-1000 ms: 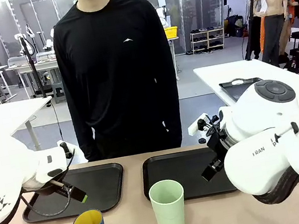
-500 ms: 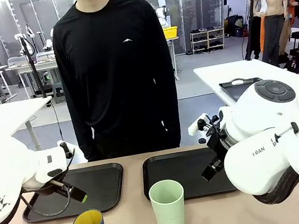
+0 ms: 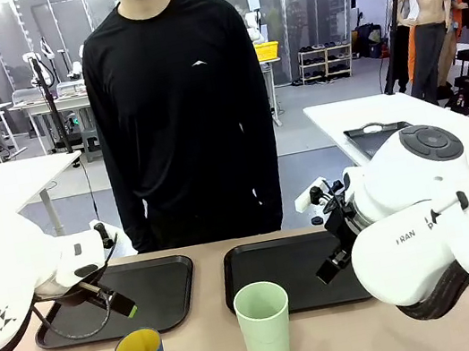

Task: Sort and store the cups by type.
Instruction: Pick up the Reusable plastic cup.

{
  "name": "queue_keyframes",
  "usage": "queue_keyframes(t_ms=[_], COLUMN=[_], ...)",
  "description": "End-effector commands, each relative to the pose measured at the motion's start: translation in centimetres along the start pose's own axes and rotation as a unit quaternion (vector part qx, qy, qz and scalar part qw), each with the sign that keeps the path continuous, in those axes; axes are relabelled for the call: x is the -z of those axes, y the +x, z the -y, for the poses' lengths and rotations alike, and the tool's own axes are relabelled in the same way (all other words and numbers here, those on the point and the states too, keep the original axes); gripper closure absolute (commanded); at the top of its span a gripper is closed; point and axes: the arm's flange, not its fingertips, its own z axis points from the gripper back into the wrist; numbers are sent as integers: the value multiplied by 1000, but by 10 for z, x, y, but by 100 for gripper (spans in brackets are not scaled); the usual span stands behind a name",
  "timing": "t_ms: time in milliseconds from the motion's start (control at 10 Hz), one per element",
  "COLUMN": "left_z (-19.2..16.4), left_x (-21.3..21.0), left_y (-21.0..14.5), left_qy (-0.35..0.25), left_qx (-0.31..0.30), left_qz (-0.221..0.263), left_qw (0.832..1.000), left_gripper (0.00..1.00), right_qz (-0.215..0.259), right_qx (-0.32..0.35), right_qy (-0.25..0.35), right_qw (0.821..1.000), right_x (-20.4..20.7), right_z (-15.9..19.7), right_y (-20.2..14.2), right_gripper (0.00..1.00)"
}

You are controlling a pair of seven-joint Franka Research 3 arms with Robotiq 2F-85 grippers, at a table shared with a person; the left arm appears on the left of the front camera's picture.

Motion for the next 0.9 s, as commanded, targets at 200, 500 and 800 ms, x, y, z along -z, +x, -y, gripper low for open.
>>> queue_keyframes(t_ms=[200, 500, 800], left_z=[-2, 6, 28], left_x=[-25, -89, -140], left_y=[20, 57, 69], left_qy=[-1, 1, -11], left_qx=[19, 15, 43], left_qz=[36, 84, 126], left_qw=[999, 996, 991], left_gripper=[0, 0, 0], right_qz=[8, 42, 90], right_qx=[-3, -39, -61], right_qy=[-26, -59, -75], right_qw=[1000, 997, 991], right_x=[-20, -96, -161], right_z=[2, -7, -27], right_y=[20, 61, 80], right_gripper=[0, 0, 0])
